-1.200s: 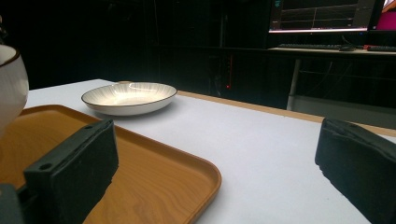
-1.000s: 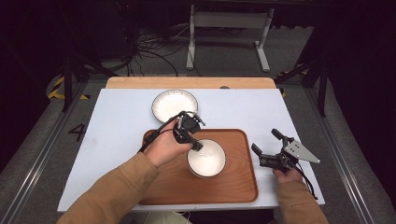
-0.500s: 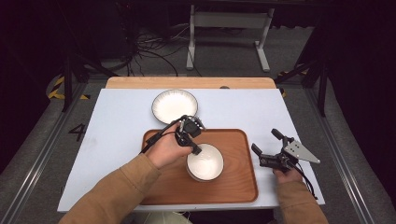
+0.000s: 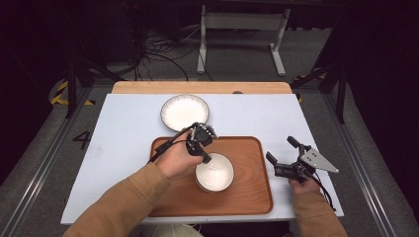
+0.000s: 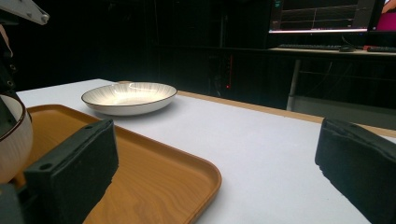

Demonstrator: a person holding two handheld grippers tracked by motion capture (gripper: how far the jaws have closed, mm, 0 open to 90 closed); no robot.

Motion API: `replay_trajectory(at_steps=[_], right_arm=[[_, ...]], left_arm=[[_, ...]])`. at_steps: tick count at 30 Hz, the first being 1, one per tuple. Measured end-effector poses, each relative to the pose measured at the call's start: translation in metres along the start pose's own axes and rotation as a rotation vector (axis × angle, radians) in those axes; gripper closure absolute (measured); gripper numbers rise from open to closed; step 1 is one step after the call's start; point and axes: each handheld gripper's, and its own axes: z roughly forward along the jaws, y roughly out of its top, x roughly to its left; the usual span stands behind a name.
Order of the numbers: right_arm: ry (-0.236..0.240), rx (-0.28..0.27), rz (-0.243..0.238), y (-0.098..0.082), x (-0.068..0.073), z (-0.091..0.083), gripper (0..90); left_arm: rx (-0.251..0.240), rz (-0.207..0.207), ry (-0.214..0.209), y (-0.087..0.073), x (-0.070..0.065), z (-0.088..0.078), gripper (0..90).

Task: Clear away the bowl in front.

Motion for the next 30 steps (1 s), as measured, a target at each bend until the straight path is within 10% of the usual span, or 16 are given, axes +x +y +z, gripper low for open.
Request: replay_trajectory(at_steps=[18,30], right_arm=[[0.0,0.0,-0.001,0.0,0.0,0.0,0.0],[0.004,0.002,0.004,0.0,-0.001,0.0,0.0]], left_arm=[[-0.023,0.003,0.017,-0.003,0.002,0.003,57.9],[-0.204,0.035,0.058,-0.013,-0.002,-0.018,29.2]])
